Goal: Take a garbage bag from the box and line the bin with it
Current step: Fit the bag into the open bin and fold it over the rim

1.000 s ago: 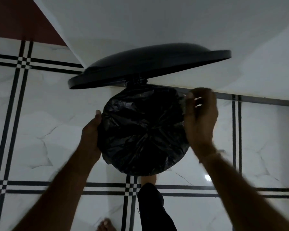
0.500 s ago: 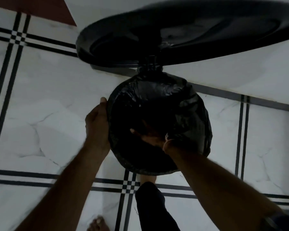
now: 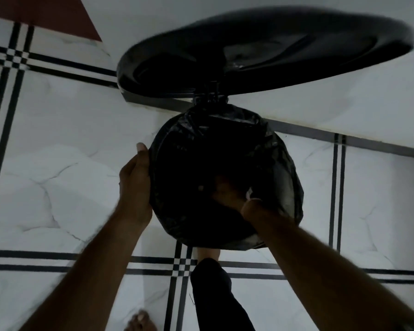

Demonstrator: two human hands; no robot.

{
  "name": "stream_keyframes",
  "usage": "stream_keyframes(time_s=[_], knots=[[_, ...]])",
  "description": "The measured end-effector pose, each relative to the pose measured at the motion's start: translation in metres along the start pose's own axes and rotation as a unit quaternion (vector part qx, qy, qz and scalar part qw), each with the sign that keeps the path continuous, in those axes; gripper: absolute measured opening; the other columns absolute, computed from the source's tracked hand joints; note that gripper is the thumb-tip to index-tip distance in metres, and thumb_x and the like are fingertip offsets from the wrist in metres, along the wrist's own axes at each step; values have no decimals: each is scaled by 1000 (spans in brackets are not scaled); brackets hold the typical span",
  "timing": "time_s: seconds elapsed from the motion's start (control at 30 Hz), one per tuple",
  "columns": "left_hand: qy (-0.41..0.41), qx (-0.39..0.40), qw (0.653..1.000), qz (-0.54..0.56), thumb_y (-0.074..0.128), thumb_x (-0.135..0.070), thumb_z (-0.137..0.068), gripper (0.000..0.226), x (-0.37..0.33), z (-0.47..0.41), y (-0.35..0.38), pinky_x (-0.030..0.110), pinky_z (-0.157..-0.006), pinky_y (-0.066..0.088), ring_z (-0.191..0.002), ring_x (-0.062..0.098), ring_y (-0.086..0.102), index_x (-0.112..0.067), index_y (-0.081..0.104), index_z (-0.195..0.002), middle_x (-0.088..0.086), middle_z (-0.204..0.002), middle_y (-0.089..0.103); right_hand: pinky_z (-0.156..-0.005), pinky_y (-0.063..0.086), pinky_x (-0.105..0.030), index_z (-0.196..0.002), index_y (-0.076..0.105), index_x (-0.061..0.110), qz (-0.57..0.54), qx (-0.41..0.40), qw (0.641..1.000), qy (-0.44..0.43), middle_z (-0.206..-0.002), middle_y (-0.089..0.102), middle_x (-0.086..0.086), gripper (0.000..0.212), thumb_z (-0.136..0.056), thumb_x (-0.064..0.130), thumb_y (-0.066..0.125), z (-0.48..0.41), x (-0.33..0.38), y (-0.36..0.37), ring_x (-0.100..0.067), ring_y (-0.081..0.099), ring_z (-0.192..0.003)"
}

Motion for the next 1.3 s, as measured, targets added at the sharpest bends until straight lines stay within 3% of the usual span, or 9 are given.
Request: stream_keyframes(time_s=[0.17,0.27,0.4,0.5,0.63,0.77,0.93,1.13,1.3], knots=[[-11,-101,994,-42,38,-66,-99,51,12,39,-12,32,-78,50,-81,11,62,-23,63,-87,-3,-89,66,-83,48,-23,-133,64,17,130,-294,942,-97,-135,61,-9,40,-93,17,69,96,19,-54,-25,66,-110],[-106,-125,986,33,39,-66,-100,50,37,73,-11,43,-96,51,-100,14,60,-23,61,-113,-4,-110,65,-75,49,-26,-139,48,18,46,-437,898,-6,-142,45,-8,57,-90,28,75,141,4,-72,-14,55,-107],[-212,-57,963,159,48,-44,-105,30,60,99,0,35,-98,48,-102,16,64,-23,67,-115,-1,-112,69,-89,55,-35,-127,58,16,-254,-437,844,182,-114,63,0,46,-90,35,76,142,-53,-72,-17,63,-101],[-224,-44,946,229,52,-27,-105,17,69,104,4,22,-72,54,-88,12,63,-21,68,-100,-2,-97,70,-69,56,-30,-86,69,8,-411,-398,797,194,-77,66,-4,19,-95,24,71,128,-87,-70,-25,65,-80],[-231,-61,935,264,53,-21,-105,17,83,102,5,16,-55,53,-85,9,62,-22,66,-94,-5,-90,71,-74,61,-25,-83,64,3,-622,-298,701,182,-88,66,-14,23,-102,17,61,111,-112,-62,-22,65,-83],[-238,-38,935,260,57,-17,-101,11,91,100,8,18,-57,57,-85,12,66,-14,67,-102,-1,-88,76,-82,64,-33,-116,67,1,-681,-228,670,189,-105,71,-16,32,-105,29,55,103,-115,-51,-25,70,-93],[-215,-14,934,286,59,-7,-100,37,99,86,5,24,-74,62,-108,20,69,-3,57,-136,14,-139,63,-95,58,-40,-120,69,7,-691,-176,689,130,-107,78,-9,47,-106,44,45,109,-94,-45,-24,74,-101],[-203,-2,921,333,48,-33,-107,46,95,109,2,45,-100,52,-105,16,74,-25,81,-75,0,-108,78,-102,56,-36,-116,72,4,-672,-227,693,127,-113,78,-12,36,-105,32,52,107,-95,-44,-27,71,-115],[-224,32,915,334,59,-32,-92,29,106,119,11,48,-95,57,-95,19,78,-20,84,-84,4,-104,79,-89,63,-28,-120,69,3,-691,-201,682,135,-116,77,-11,32,-106,25,51,120,-99,-33,-22,72,-109]])
Point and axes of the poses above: each hand's wrist, its own z-axis away from the middle knuckle, its own y-axis out of the palm, x = y × z, the point moved 6 cm from there along -z, towards the middle knuckle
